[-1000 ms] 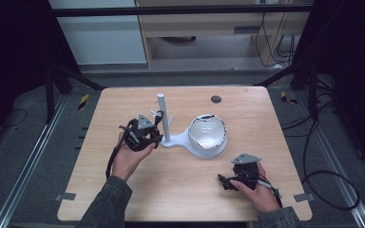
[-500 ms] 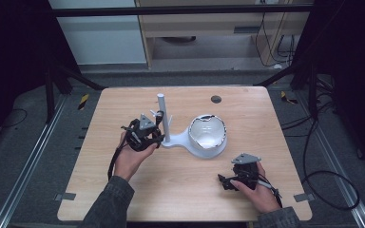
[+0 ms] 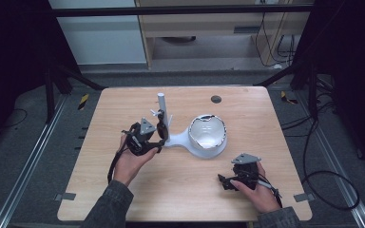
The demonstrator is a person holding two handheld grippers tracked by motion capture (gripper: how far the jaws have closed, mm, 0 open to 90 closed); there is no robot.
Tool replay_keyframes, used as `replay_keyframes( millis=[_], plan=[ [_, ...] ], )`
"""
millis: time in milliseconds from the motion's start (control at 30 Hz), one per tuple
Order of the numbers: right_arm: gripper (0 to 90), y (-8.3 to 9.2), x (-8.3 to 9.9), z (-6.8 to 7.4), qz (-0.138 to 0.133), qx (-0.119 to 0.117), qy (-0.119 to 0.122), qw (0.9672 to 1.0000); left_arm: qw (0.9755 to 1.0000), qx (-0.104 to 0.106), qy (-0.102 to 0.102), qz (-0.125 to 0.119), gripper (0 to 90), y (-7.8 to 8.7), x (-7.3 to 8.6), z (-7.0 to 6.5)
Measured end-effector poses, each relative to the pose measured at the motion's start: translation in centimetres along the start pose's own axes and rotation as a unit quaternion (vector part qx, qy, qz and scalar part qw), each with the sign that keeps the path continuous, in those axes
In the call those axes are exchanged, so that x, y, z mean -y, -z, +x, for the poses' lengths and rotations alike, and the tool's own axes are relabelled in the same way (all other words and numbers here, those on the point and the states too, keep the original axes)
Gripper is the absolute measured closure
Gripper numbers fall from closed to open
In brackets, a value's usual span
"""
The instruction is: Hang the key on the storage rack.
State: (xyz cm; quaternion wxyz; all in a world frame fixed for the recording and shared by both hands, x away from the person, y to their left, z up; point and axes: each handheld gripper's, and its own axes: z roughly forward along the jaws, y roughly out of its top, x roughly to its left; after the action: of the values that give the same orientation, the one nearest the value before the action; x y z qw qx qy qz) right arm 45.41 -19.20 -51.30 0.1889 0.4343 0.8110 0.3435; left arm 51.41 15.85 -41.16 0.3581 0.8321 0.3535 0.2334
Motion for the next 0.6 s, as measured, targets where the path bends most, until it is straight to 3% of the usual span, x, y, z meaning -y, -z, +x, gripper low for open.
replay_keyframes(
  millis=[300,600],
  plan=[
    [0.6,0.0,0.0,0.0,0.000,0.000,0.000,1.0000,1.0000,-0.003,0.002,0.003,28.7,0.4,0.7,-0.4],
    [0.6,0.0,0.0,0.0,0.000,0.000,0.000,1.0000,0.9998,0.010,0.017,0.007,15.4,0.6,1.6,-0.5]
  ],
)
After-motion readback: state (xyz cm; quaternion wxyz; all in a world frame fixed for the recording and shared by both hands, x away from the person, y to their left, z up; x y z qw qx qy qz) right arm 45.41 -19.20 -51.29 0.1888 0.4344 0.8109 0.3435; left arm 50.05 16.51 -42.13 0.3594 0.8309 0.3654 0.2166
